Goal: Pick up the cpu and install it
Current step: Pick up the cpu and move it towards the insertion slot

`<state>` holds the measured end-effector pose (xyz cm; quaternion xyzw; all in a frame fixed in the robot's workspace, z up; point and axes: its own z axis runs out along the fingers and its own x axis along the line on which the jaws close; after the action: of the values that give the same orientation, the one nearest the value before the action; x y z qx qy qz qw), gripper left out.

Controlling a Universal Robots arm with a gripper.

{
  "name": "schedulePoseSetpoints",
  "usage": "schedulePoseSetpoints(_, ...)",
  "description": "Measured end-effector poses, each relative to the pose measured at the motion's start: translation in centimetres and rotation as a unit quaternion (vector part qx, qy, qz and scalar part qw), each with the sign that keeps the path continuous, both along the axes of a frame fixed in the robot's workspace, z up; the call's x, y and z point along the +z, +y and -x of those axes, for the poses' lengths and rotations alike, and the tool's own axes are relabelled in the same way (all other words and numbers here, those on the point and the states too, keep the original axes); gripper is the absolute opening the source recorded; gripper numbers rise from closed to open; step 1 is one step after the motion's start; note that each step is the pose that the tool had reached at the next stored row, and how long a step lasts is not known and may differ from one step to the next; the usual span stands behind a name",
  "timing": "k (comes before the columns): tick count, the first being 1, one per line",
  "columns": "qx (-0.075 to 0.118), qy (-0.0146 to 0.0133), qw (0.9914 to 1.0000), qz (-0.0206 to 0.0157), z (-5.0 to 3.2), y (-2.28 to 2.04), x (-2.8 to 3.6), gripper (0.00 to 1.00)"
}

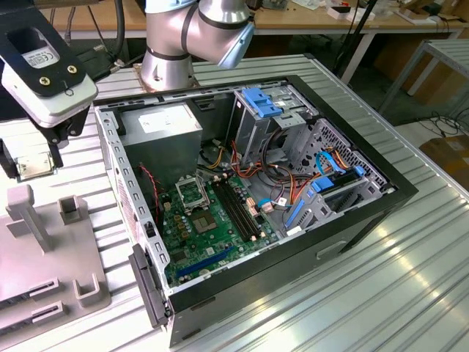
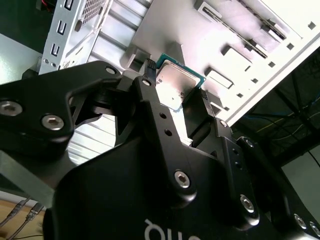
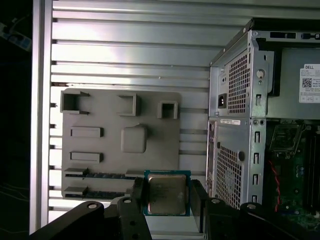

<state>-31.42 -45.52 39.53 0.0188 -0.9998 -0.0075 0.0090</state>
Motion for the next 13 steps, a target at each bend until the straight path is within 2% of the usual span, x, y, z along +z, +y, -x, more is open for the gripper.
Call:
schedulePoseSetpoints(5, 0.000, 0.0000, 1.00000, 0.0000, -0.83, 0.00, 0.00, 0.47)
schedulePoseSetpoints(13, 0.000, -0.0001, 1.00000, 0.0001, -1.03, 0.00, -0.01, 0.47)
